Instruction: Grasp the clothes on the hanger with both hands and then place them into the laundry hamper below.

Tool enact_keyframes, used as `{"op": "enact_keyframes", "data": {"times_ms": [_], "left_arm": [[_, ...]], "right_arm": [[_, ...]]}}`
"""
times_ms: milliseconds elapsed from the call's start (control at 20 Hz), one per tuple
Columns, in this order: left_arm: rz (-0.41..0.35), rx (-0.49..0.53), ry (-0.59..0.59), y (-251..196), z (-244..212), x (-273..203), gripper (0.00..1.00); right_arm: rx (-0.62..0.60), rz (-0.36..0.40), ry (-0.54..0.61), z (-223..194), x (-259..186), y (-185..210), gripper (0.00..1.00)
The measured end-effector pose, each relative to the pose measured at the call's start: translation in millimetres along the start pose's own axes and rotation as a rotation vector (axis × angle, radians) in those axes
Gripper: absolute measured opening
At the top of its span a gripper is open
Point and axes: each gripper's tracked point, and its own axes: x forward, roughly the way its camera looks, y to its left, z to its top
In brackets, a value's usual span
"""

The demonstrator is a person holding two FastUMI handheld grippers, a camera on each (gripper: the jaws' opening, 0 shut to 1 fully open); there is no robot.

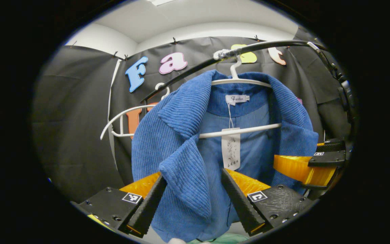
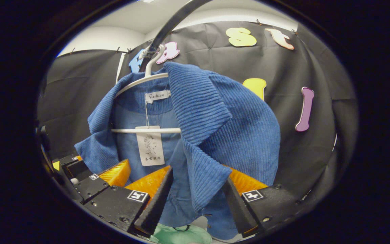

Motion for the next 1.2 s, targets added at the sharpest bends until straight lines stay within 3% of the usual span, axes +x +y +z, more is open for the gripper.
{"op": "enact_keyframes", "data": {"times_ms": [100,200,250,300,350,450,700,900,1200], "left_arm": [[0.012,-0.004,0.015,0.8,-3.0,8.3,0.99],[-0.002,-0.018,0.057,-2.9,-10.8,11.9,0.81],[-0.035,-0.026,0.090,-7.0,-16.3,13.0,0.73],[-0.075,-0.045,0.118,-12.4,-22.0,12.8,0.64],[-0.066,-0.059,0.123,-8.9,-22.0,13.8,0.43],[-0.032,-0.069,0.141,2.1,-26.8,12.7,0.00],[-0.012,-0.082,0.156,11.4,-29.2,11.6,0.00],[0.012,-0.027,0.156,23.8,-28.5,14.6,0.02],[0.061,-0.018,0.156,58.1,-23.8,13.6,0.05]], "right_arm": [[-0.001,0.015,0.023,-3.1,6.6,1.9,0.77],[-0.005,-0.007,0.029,-3.9,10.9,-6.2,0.61],[-0.001,-0.028,0.037,-4.2,10.6,-11.3,0.43],[0.012,-0.037,0.050,-5.7,10.6,-15.1,0.34],[0.029,-0.026,0.059,-7.7,11.3,-14.0,0.19],[0.045,0.005,0.076,-9.8,10.7,-11.9,0.07],[0.058,0.025,0.078,-5.7,7.4,-23.1,0.05],[0.064,0.022,0.063,-1.1,-3.7,-40.5,0.05],[0.071,-0.033,0.020,22.3,-15.3,-92.8,0.05]]}}
